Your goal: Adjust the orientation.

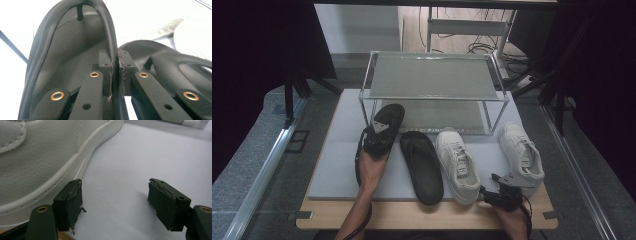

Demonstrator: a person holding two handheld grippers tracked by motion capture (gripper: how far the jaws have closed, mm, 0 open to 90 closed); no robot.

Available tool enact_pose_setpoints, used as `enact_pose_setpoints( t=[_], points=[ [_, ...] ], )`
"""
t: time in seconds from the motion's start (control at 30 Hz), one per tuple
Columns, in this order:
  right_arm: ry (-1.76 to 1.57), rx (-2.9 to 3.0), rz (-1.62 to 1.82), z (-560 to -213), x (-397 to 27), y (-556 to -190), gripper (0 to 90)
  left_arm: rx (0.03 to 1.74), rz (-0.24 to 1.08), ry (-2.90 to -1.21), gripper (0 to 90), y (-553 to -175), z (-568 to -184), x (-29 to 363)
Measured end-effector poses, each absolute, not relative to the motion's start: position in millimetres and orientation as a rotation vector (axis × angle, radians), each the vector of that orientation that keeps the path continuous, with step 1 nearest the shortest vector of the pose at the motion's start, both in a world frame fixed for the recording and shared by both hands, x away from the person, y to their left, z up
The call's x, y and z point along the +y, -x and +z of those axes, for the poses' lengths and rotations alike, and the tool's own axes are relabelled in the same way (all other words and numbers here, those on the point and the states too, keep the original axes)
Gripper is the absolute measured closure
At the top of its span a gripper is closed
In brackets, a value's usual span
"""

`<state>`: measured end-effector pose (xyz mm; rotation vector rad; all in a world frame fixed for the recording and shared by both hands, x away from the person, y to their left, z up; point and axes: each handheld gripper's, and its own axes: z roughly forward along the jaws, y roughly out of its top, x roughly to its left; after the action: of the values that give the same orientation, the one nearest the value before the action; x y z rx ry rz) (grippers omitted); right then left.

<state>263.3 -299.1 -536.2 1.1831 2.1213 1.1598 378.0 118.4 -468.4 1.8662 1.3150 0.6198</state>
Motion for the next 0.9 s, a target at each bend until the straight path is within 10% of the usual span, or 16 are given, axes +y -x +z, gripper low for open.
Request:
enact_pose_setpoints(
  t=[0.9],
  points=[
    [-1.186, 2.121, 1.161, -536.2, -299.1, -263.2, 27.6, 1.451, 0.675, -1.949, 81.9, -440.9, -485.2, 93.9]
  ],
)
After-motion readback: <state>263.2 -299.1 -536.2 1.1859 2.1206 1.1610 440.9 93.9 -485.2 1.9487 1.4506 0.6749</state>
